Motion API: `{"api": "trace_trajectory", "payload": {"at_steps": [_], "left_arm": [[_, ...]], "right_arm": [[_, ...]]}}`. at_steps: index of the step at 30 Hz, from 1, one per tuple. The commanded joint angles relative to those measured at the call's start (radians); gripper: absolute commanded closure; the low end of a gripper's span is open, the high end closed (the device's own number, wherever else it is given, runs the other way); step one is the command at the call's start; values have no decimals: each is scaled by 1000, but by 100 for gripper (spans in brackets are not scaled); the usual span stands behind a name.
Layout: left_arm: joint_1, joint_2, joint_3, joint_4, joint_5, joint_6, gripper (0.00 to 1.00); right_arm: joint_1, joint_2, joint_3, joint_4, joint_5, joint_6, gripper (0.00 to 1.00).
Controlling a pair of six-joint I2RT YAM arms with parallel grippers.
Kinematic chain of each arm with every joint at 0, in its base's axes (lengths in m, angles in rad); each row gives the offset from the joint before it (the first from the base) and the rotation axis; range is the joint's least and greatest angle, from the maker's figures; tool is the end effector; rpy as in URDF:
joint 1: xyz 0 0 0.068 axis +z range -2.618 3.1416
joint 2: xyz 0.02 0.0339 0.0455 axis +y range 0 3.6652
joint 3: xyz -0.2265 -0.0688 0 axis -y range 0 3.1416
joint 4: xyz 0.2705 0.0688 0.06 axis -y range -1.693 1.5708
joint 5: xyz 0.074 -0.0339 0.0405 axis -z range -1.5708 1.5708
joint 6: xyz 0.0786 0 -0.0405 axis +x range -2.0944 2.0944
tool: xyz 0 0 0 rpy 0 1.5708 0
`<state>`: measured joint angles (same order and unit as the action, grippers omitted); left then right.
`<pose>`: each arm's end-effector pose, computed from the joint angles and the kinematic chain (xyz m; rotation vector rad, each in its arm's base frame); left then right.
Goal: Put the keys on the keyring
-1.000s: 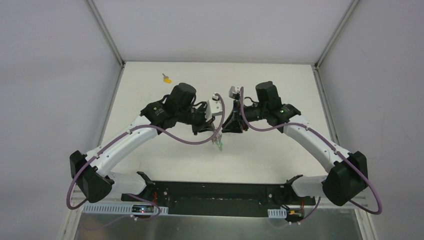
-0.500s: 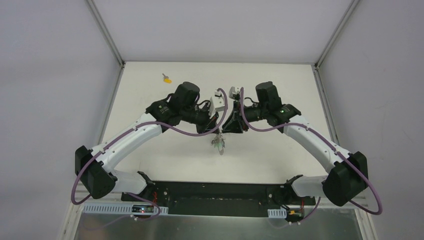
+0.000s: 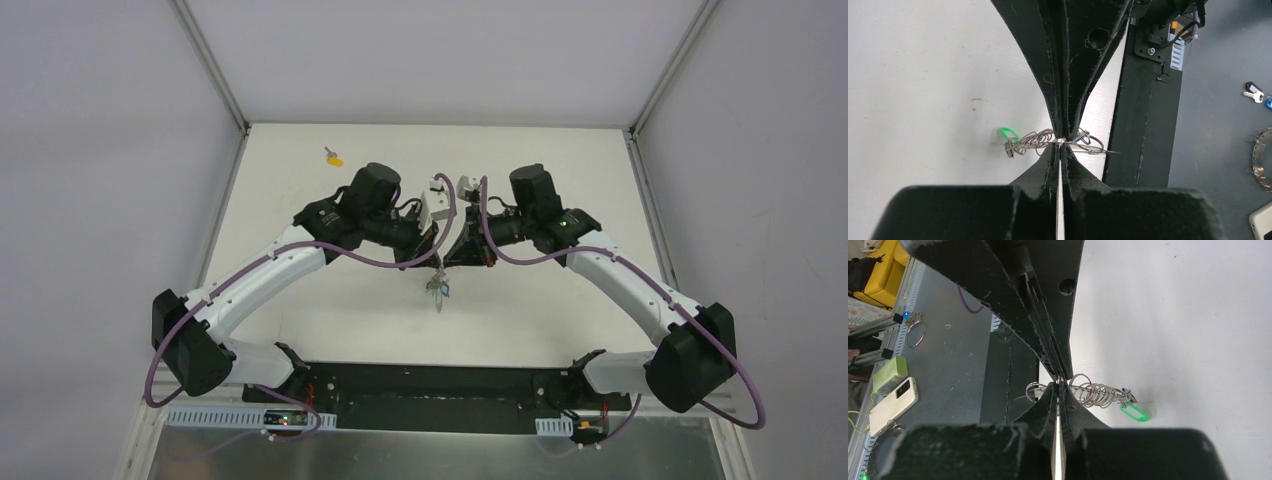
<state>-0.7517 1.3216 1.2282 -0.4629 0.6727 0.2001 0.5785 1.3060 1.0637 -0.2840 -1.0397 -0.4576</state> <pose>0.2252 -0.2776 0.2960 1.3402 1.6992 -1.0362 0.2444 0.2405 0.2683 -1.4827 1.3390 1.1500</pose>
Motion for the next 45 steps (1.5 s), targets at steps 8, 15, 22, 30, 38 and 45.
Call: {"api": "trace_trajectory", "payload": {"at_steps": [8,15,22,30,38,45], "left_arm": [[161,-74,-146,511,239,-381,83],[179,-51,-183,722,270,-526,72],[192,-54,-220,803,282,-580,84],[201,-60,-238,864,307,-635,84],[203,-60,-253,894,313,-665,86],[203,-44,-255,898,300,-674,95]], "right_arm": [[-60,-33,43,231,-62,307,100],[-101,-6,-30,536,-94,619,100],[-141,1,-91,716,-97,769,100],[-176,-4,-121,791,-91,826,100],[-190,-2,-130,810,-88,836,100],[-192,1,-142,843,-92,861,100]]}}
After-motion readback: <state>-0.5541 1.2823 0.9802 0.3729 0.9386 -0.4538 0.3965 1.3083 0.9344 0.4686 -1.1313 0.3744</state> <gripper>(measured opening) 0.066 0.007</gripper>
